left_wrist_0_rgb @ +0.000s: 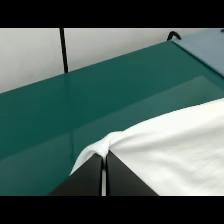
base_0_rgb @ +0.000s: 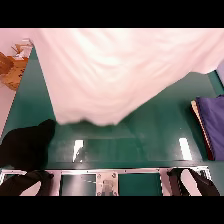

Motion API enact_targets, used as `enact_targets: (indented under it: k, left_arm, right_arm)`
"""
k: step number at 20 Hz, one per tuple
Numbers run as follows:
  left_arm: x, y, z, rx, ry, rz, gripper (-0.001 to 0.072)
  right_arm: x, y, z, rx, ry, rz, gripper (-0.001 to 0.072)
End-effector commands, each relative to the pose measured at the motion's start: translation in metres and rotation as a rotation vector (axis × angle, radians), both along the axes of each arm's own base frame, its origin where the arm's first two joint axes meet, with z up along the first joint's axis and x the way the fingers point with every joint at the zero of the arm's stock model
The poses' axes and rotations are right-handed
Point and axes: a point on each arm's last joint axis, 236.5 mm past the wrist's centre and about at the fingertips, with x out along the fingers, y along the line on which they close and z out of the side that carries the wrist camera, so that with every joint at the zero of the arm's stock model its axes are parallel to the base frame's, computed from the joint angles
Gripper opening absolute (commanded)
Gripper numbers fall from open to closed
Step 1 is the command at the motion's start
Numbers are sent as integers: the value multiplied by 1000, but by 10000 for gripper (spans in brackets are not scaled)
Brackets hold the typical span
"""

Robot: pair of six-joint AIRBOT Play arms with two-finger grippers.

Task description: Fold the shirts.

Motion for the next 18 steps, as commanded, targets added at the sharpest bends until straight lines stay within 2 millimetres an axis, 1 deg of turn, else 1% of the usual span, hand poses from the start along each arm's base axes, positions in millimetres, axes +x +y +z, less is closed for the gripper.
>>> enact_targets:
  k: [1,2,4,6,8,10,12,13,14,15,16,17,18]
  left_arm:
    - [51,-3,-47,73,78,22,21]
    - [73,-12,-74,80,135,2,21]
    - [111,-36,-133,70,274,-53,21]
    - [140,-66,-192,20,408,-131,21]
    - [163,-97,-253,-68,554,-194,21]
    - [173,-121,-309,-116,674,-240,21]
    - [172,-136,-357,-115,783,-252,23]
    - [171,-137,-372,-119,832,-243,54]
    - [166,-137,-381,-123,878,-237,348]
    - [162,-132,-382,-126,913,-228,576]
    - [155,-123,-380,-132,970,-222,598]
    - [145,-111,-377,-127,1032,-222,598]
    - [130,-97,-375,-113,1114,-227,598]
  right_arm:
    - [14,-11,-53,57,125,-7,16]
    - [22,-15,-80,74,181,-1,16]
    - [37,-20,-147,125,299,13,16]
    - [47,-23,-214,175,400,9,16]
    - [50,-25,-289,231,513,-16,16]
    - [47,-27,-353,270,616,-46,16]
    - [40,-27,-401,295,710,-58,16]
    - [37,-25,-417,300,750,-49,16]
    - [35,-24,-430,299,782,-36,16]
    - [34,-24,-439,292,801,-24,16]
    - [34,-24,-446,294,820,-18,16]
    - [34,-24,-451,302,838,-17,16]
    - [33,-24,-457,308,854,-17,16]
